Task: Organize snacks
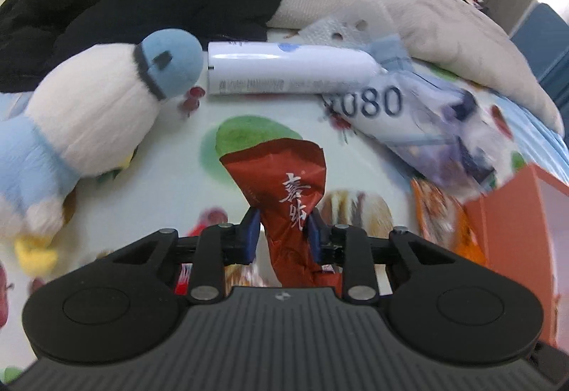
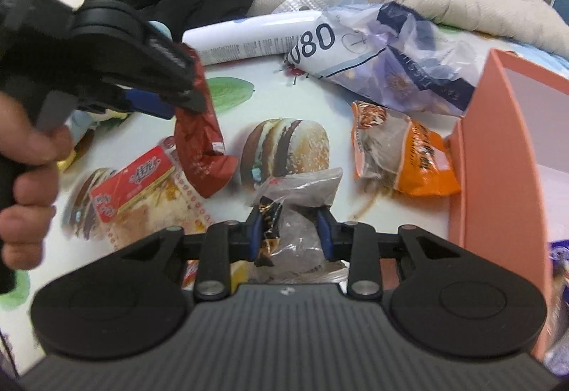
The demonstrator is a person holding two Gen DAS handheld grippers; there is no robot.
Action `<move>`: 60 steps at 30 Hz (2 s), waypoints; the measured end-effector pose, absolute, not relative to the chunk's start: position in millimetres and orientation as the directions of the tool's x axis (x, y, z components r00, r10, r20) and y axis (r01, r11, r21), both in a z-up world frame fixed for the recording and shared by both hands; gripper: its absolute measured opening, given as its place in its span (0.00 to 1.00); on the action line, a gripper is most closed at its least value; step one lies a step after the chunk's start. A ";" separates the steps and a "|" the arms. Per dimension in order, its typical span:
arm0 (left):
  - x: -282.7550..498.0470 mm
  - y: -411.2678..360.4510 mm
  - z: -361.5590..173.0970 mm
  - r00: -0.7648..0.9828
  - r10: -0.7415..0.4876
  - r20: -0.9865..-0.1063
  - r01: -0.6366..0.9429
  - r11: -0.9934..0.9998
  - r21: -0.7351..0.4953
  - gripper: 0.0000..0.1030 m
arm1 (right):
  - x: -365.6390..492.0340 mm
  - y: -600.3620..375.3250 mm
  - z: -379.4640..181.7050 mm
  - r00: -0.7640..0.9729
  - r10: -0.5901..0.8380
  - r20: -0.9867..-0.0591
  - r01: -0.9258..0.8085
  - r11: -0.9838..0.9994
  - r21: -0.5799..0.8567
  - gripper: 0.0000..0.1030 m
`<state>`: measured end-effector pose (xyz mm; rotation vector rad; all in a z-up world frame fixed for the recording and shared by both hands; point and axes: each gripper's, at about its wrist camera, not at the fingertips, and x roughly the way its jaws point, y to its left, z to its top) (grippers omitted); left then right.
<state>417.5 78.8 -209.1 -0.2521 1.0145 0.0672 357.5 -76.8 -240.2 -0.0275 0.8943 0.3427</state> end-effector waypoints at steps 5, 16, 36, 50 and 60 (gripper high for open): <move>368.6 76.3 -194.2 0.541 -0.066 -0.838 -0.152 0.973 -0.175 0.30 | 328.3 -83.6 -224.3 0.597 0.271 -0.755 -0.316 0.945 0.089 0.34; 253.9 80.7 -168.7 0.561 -0.100 -0.822 -0.154 0.963 -0.222 0.30 | 253.5 -107.2 -206.0 0.622 0.256 -0.740 -0.293 0.952 0.083 0.34; 116.9 34.5 -130.2 0.607 -0.136 -0.783 -0.073 0.971 -0.226 0.30 | 139.3 -161.7 -146.0 0.730 0.272 -0.627 -0.256 0.960 0.118 0.34; 86.8 -4.3 -80.3 0.659 -0.232 -0.716 0.032 0.959 -0.281 0.30 | 95.6 -216.0 -110.5 0.795 0.228 -0.563 -0.176 0.974 0.145 0.34; 83.3 -50.0 -67.7 0.647 -0.304 -0.699 0.114 0.945 -0.306 0.30 | 68.8 -247.3 -94.0 0.817 0.183 -0.547 -0.123 0.982 0.145 0.34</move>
